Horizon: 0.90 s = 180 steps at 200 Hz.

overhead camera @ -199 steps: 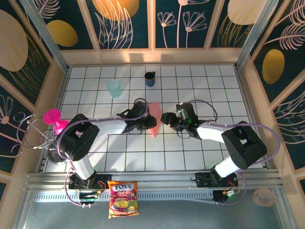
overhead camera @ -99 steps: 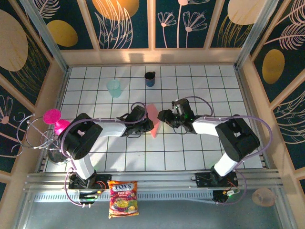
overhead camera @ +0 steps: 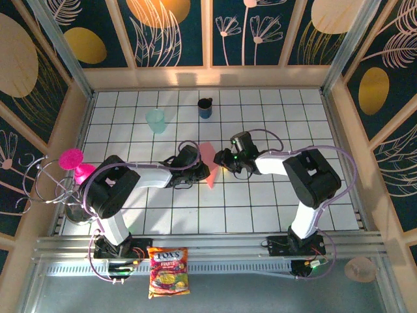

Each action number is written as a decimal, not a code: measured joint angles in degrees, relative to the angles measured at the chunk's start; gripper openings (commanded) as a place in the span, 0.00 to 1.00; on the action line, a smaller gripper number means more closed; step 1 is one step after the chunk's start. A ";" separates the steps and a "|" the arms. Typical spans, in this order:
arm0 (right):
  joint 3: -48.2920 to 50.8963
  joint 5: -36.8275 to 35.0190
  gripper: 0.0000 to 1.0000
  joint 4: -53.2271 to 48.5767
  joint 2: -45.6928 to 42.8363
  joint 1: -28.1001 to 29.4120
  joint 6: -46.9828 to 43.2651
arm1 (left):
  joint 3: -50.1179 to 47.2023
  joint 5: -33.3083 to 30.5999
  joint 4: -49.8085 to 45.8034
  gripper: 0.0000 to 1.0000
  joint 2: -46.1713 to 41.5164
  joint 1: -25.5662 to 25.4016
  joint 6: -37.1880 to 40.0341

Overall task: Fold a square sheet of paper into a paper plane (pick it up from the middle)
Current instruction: Fold the wing for the fifth time at the center of the table.

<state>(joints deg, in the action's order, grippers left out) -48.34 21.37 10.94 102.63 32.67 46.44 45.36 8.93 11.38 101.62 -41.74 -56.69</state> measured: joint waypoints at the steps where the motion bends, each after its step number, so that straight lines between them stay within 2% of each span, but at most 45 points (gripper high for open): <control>1: -0.04 0.00 0.36 0.00 0.02 0.00 -0.02 | 0.00 0.00 0.00 0.19 0.00 0.00 0.00; 84: -1.77 2.25 0.21 0.57 0.96 -0.17 -2.73 | -0.02 0.00 -0.02 0.18 -0.07 0.00 0.00; 114: -1.77 2.71 0.08 0.85 0.96 -0.35 -3.04 | -0.07 -0.02 -0.04 0.18 -0.17 0.00 0.02; 145: -1.53 2.58 0.02 1.25 0.87 -0.37 -3.15 | -0.07 -0.48 -1.81 0.24 -1.55 0.04 0.94; 180: 1.29 0.39 0.01 2.71 -2.25 -0.37 -2.25 | -0.02 -2.03 -3.67 0.35 -7.39 0.15 4.50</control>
<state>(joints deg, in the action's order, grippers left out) -47.05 21.76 13.65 100.38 32.29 44.18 45.34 6.90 7.70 94.24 -41.58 -52.18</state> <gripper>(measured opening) 0.053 0.325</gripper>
